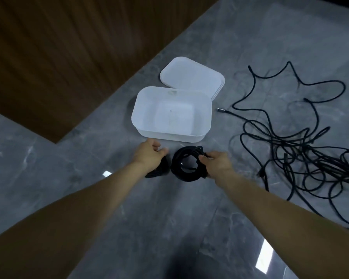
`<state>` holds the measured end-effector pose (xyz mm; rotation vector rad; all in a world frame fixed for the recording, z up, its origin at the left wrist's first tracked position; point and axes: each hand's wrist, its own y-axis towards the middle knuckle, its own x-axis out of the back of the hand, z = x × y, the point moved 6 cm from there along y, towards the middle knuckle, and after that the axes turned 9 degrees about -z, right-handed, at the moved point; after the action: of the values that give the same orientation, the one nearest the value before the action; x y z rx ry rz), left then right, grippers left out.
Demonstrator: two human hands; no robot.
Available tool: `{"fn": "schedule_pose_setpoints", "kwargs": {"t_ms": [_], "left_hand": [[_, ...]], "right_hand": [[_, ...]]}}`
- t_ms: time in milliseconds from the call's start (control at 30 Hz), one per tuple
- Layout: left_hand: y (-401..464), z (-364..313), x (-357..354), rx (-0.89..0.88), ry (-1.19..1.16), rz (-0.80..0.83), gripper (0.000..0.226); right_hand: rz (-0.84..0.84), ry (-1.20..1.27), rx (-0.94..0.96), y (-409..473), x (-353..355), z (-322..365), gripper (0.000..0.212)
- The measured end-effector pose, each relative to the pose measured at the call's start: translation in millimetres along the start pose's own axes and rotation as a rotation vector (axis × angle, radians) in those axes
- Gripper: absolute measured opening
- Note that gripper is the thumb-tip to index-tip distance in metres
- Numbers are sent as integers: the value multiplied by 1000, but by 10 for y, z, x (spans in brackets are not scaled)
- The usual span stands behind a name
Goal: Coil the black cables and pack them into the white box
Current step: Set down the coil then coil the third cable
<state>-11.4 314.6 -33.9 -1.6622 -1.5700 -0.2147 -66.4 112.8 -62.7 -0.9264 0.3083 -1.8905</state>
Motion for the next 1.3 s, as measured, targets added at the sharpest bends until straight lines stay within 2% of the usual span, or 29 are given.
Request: {"fn": "schedule_pose_setpoints", "kwargs": {"t_ms": [200,433,567,667,767,833,900,1067,1300], "left_hand": [[22,60,-56,-36,45,3,38],[21,-2,-60,-68,110,8,40],[-5,-175,-140,-127,154,10,38],[-19,-420,-255,-188,141,13,37],[-67,-720,-466,-260,142,16,37],[-108,-906,-647,-295,137,24,38],[-151,-1077,-846,-323,123,41,38],[-269,-1424,-1365,-355,100,108,39],[-313,-1710,-1941,-343,167,109,35]], "right_hand": [[56,17,-51,106,-200,-84,14],[154,-180,-44,192,-172,-95,33],[180,-254,15,188,-116,-9,33],[112,-311,129,212,65,140,15],[-19,-294,207,281,385,223,12],[-104,-238,231,321,656,249,28],[-161,-213,250,377,931,256,31],[-258,-145,232,584,1654,104,30],[-357,-291,142,915,2540,-276,23]]}}
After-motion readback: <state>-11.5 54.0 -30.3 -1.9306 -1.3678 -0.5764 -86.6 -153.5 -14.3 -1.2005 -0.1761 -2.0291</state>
